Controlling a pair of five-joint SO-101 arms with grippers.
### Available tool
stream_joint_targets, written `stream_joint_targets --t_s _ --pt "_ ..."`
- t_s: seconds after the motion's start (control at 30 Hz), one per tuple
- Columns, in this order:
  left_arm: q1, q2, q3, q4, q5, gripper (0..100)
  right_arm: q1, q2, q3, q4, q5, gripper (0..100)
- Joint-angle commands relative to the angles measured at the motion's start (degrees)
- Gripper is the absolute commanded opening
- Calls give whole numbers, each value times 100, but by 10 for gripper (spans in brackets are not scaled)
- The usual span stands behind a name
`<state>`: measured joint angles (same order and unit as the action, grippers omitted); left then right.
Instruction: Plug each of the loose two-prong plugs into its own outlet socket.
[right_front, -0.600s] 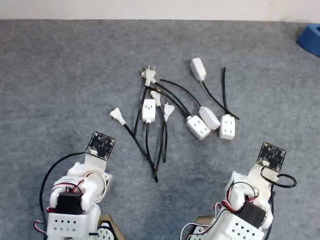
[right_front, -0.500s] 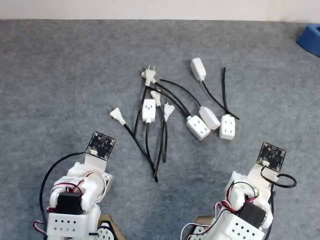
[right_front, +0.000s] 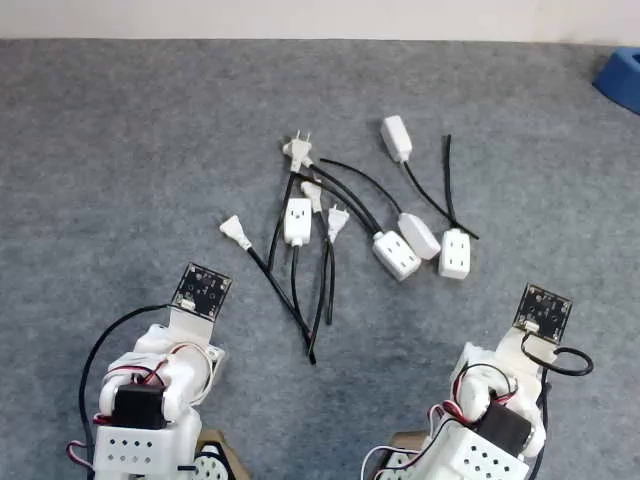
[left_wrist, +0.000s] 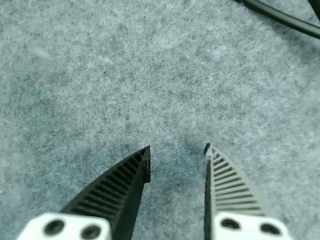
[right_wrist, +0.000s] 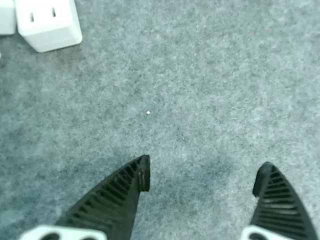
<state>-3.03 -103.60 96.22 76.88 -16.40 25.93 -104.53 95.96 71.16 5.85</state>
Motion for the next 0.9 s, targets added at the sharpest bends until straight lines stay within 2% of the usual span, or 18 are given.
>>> stream_joint_targets --t_s 0.0,0.87 --pt "-31 -31 84 35 18 183 40 -40 787 13 -26 329" --pt "31 -31 84 35 26 184 31 -40 787 13 -26 329"
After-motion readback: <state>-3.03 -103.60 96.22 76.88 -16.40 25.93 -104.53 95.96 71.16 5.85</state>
